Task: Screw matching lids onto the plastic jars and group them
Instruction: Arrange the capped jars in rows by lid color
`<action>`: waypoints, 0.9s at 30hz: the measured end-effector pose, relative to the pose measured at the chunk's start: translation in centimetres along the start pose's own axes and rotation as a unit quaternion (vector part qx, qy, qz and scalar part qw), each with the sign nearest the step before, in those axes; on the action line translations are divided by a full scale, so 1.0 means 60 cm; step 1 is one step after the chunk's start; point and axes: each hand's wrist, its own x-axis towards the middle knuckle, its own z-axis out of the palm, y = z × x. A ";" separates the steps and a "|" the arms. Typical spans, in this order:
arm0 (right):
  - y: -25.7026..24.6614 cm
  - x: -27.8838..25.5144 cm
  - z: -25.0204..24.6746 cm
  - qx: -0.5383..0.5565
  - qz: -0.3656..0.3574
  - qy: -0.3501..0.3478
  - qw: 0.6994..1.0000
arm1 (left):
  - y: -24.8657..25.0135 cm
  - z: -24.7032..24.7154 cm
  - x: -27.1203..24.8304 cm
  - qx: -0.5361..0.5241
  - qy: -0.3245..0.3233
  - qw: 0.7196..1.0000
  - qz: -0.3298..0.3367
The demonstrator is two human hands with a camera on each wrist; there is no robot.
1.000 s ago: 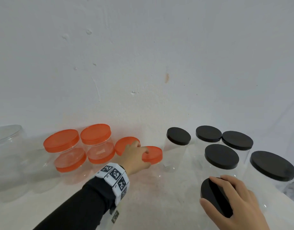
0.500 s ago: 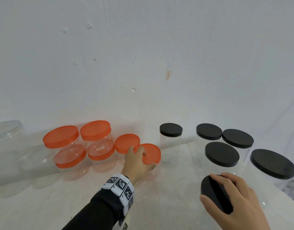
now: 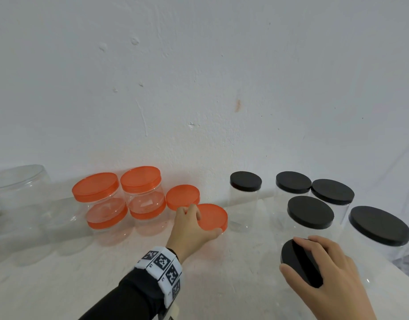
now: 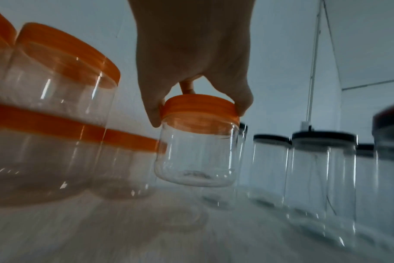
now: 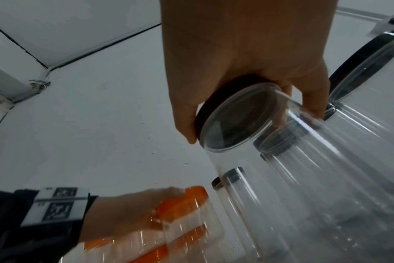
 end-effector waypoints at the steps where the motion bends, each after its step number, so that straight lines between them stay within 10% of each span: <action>1: -0.001 0.000 0.000 -0.001 0.001 0.000 1.000 | 0.007 -0.010 0.003 -0.002 0.013 1.000 0.009; 8: -0.002 -0.001 0.002 0.007 0.008 0.007 1.000 | 0.063 -0.112 0.076 0.010 0.133 0.989 0.066; 27: 0.007 0.007 0.019 0.007 -0.022 0.055 0.998 | 0.009 -0.119 0.164 0.190 0.118 0.975 -0.014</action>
